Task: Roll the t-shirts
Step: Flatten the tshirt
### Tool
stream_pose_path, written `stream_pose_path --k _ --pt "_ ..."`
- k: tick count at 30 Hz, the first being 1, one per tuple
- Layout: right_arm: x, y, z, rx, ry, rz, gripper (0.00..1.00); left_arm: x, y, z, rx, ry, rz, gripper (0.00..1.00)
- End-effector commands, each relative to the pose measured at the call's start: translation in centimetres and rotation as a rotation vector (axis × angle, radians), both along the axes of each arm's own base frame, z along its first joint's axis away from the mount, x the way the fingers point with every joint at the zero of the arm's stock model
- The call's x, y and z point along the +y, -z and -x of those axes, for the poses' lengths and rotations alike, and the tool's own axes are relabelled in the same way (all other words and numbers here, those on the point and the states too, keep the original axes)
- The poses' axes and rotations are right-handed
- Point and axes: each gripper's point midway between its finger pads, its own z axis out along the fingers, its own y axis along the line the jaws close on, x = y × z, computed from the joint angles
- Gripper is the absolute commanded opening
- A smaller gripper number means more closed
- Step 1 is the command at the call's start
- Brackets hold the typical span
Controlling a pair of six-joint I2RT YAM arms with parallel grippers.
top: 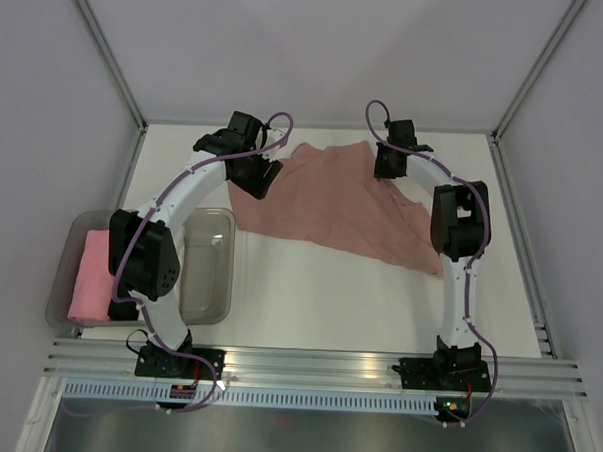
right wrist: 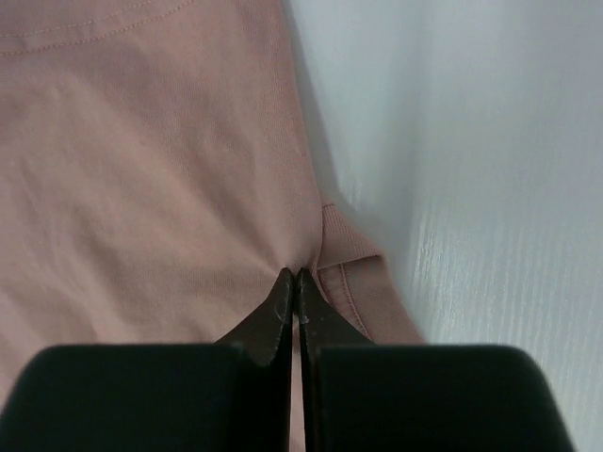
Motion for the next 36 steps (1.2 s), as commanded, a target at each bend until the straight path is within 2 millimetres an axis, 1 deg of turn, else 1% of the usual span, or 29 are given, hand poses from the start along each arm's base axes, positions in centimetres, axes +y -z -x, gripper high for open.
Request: stream_pose_path --k 1,4,7,8,9,10,11,12,13,14,15,16,17,18,19,20,21,22,24,25,27,28,30,31,32,33,34,35,36 --pt "0.6 -4.3 0.0 -0.063 -0.027 -0.027 0.0 0.3 -1.0 -0.4 -0.032 0.011 -0.019 0.68" --pt "0.7 -6.4 0.1 -0.098 -0.023 -0.016 0.0 0.5 -1.1 -0.5 -0.038 0.009 -0.023 0.68" --pt "0.6 -9.0 0.7 -0.154 -0.037 0.048 0.0 0.3 -1.2 -0.6 -0.041 0.014 -0.017 0.68" --pt "1.2 -10.3 1.6 -0.173 -0.059 0.063 0.0 0.2 -1.3 -0.6 -0.04 0.012 -0.011 0.68" --pt "1.4 -10.8 2.0 -0.19 -0.077 0.092 0.0 0.2 -1.4 -0.6 -0.041 0.008 -0.004 0.68" --pt "2.7 -11.3 3.0 -0.201 -0.109 0.098 0.0 0.0 -1.6 -0.7 -0.039 0.008 0.013 0.68" --pt "3.1 -11.5 4.8 -0.196 -0.129 0.108 0.0 -0.1 -1.7 -0.7 -0.039 0.003 0.022 0.68" --pt "3.5 -11.6 5.7 -0.206 -0.144 0.122 0.01 -0.1 -1.7 -0.7 -0.036 0.001 0.028 0.68" --pt "5.1 -11.4 7.3 -0.202 -0.175 0.135 0.0 0.0 -1.7 -0.9 -0.035 -0.004 0.032 0.68" --pt "5.4 -10.6 9.7 -0.18 -0.191 0.154 0.0 0.0 -1.7 -1.0 -0.035 -0.01 0.035 0.68" --pt "5.7 -10.3 10.9 -0.177 -0.176 0.165 0.0 0.1 -1.7 -1.1 -0.036 -0.014 0.036 0.68" --pt "7.9 -9.8 13.0 -0.17 -0.216 0.162 0.0 0.3 -1.7 -1.2 -0.034 -0.019 0.038 0.68" --pt "8.3 -8.7 15.5 -0.149 -0.228 0.156 0.01 0.4 -1.7 -1.3 -0.033 -0.023 0.038 0.68" --pt "9.0 -8.1 17.0 -0.139 -0.237 0.147 0.02 0.3 -1.8 -1.4 -0.036 -0.023 0.039 0.68" --pt "11.0 -7.6 19.3 -0.125 -0.259 0.119 0.02 0.3 -1.7 -1.5 -0.037 -0.022 0.039 0.68" --pt "11.2 -6.3 21.7 -0.097 -0.278 0.116 0.06 0.4 -1.6 -1.5 -0.034 -0.022 0.038 0.69" --pt "12.1 -6.0 22.9 -0.098 -0.301 0.098 0.08 0.2 -1.7 -1.5 -0.036 -0.017 0.041 0.69" --pt "13.7 -5.2 25.7 -0.077 -0.365 0.082 0.21 0.2 -1.7 -1.6 -0.037 -0.015 0.044 0.69" --pt "14.8 -4.9 27.8 -0.069 -0.429 0.086 0.41 0.0 -1.7 -1.7 -0.034 -0.012 0.05 0.69" --pt "15.6 -5.6 29.1 -0.083 -0.469 0.081 0.51 -0.1 -1.6 -1.7 -0.031 -0.012 0.053 0.69" --pt "15.3 -7.3 29.4 -0.119 -0.476 0.083 0.57 -0.2 -1.4 -1.8 -0.022 -0.011 0.06 0.69" --pt "15.0 -10.0 29.1 -0.189 -0.467 0.062 0.58 -0.4 -1.5 -1.8 -0.023 -0.009 0.066 0.69" --pt "14.1 -13.0 28.6 -0.264 -0.499 0.066 0.62 -0.6 -1.5 -1.8 -0.02 -0.009 0.074 0.69" --pt "13.7 -15.8 28.3 -0.322 -0.502 0.041 0.63 -0.6 -1.4 -1.8 -0.015 -0.011 0.077 0.69" --pt "12.8 -16.2 28.4 -0.309 -0.519 0.053 0.64 -0.6 -1.5 -1.8 -0.017 -0.009 0.077 0.69" --pt "10.7 -16.6 27.2 -0.299 -0.461 0.069 0.64 -0.6 -1.5 -1.7 -0.015 -0.009 0.076 0.69" --pt "9.5 -16.8 26.5 -0.282 -0.43 0.083 0.64 -0.6 -1.5 -1.7 -0.017 -0.009 0.076 0.69" --pt "6.9 -15.3 26.7 -0.192 -0.374 0.141 0.63 -0.5 -1.5 -1.7 -0.016 -0.012 0.074 0.69" --pt "3.1 -14.6 25.6 -0.135 -0.257 0.194 0.6 -0.5 -1.8 -1.7 -0.022 -0.011 0.075 0.69"
